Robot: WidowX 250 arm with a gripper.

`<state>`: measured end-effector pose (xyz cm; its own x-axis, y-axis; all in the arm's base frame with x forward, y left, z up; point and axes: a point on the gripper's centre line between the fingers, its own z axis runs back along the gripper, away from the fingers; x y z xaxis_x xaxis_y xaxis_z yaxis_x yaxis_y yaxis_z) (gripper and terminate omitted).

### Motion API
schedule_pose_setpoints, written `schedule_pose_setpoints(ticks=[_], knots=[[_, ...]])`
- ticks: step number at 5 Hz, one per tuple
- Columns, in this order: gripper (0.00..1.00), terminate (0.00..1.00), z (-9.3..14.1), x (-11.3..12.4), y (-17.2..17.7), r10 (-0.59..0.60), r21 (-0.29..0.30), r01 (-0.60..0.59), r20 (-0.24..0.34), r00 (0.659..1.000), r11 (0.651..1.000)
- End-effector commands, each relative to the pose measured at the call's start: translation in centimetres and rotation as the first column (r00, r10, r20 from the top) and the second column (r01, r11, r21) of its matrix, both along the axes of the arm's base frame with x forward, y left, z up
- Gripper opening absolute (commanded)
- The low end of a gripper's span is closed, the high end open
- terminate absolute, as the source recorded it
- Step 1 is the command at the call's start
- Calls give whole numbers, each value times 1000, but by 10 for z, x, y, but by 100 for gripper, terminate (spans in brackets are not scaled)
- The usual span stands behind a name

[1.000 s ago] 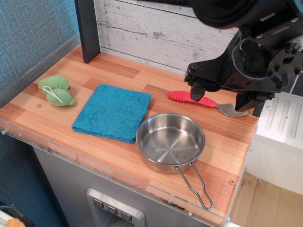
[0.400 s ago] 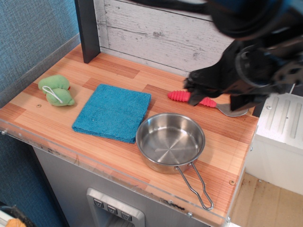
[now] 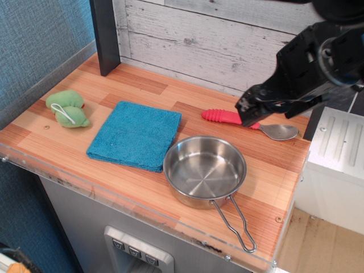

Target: PICK UP THE SPOON ANDPUT ON THE TOWEL

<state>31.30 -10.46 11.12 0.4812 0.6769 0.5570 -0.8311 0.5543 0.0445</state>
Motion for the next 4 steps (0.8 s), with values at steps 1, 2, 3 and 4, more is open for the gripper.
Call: schedule_pose_setpoints(ticks=[1, 2, 3, 4], knots=[[100, 0, 16, 25, 13, 375, -335, -332, 71, 924, 882], [100, 0, 8, 36, 31, 440, -421, -357, 117, 890, 834], [100, 0, -2, 40, 47, 438, -408, -355, 131, 889, 841], [100, 0, -17, 42, 62, 453, -399, -367, 145, 880, 841]])
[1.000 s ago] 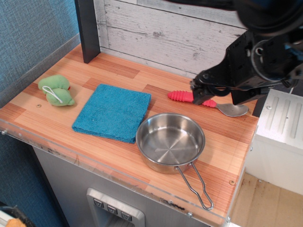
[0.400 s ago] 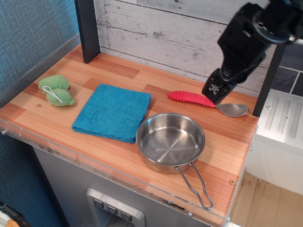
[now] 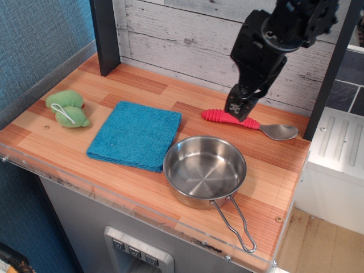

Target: PICK UP THE SPOON ANDPUT ON THE TOWEL

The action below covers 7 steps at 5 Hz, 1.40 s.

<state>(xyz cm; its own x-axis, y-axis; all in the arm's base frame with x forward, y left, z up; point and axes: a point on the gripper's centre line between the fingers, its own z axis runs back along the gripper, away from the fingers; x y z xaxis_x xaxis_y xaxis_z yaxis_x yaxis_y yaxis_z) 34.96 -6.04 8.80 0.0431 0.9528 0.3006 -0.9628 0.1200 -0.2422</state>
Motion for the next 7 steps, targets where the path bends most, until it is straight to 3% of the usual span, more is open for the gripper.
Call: schedule_pose_setpoints(ticks=[1, 3, 5, 7], knots=[[100, 0, -2, 10, 23, 58, -15, -57, 58, 997, 998], [100, 0, -15, 34, 21, 139, -69, -134, 68, 988, 989], [100, 0, -32, 48, 20, 183, -77, -181, 16, 983, 980], [100, 0, -48, 43, 25, 216, -63, -219, -43, 975, 974]])
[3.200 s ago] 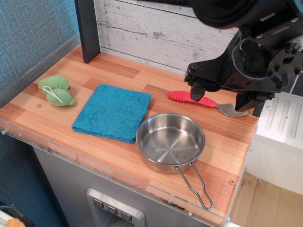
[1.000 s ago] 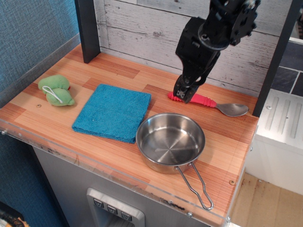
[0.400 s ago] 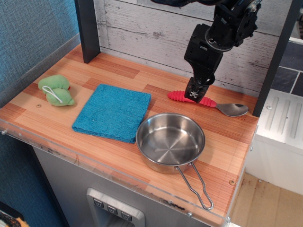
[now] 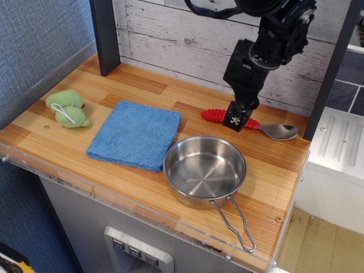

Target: PICK UP THE SPOON ANDPUT ON THE TOWEL

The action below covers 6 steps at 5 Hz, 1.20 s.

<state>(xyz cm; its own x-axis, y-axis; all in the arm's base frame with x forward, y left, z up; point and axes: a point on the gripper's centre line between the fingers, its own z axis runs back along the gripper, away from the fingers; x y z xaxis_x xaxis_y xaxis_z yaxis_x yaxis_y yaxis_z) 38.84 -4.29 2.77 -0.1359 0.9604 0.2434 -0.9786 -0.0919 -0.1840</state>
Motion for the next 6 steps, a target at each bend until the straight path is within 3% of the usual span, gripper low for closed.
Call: schedule_pose_setpoints(ticks=[1, 2, 3, 5, 6], knots=[[100, 0, 4, 4, 8, -11, -2, 11, -6, 1000, 1000], [100, 0, -2, 3, 9, -24, -1, 24, -13, 1000, 1000], [0, 0, -3, 3, 9, -16, 16, 16, -18, 1000, 1000], [0, 0, 4, 3, 10, -24, 20, 24, -5, 1000, 1000], [0, 0, 21, 6, 12, -13, 33, 13, 21, 1000, 999]])
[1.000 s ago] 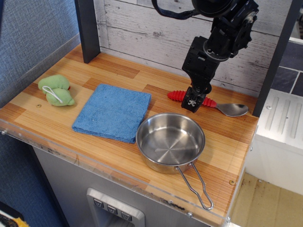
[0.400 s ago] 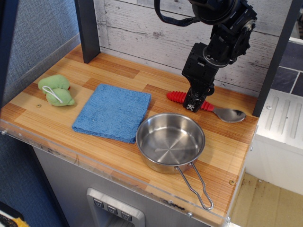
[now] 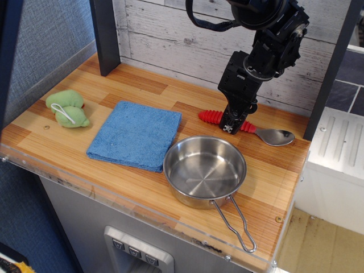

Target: PICK UP THE SPOON ANDPUT ON THE TOWEL

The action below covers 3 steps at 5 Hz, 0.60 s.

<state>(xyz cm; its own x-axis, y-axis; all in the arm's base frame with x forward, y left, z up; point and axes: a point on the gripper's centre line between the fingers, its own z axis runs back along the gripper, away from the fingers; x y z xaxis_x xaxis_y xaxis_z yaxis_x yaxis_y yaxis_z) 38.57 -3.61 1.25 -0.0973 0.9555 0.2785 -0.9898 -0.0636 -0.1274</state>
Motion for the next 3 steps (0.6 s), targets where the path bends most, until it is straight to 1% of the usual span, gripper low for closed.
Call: schedule_pose_setpoints(ticks=[1, 2, 3], knots=[[0, 0, 69, 19, 5, -1, 4, 1, 164, 986, 1000], [0, 0, 102, 9, 6, -9, 20, 5, 217, 976, 1000], [0, 0, 120, -18, 14, -16, 26, 10, 237, 971, 1000]])
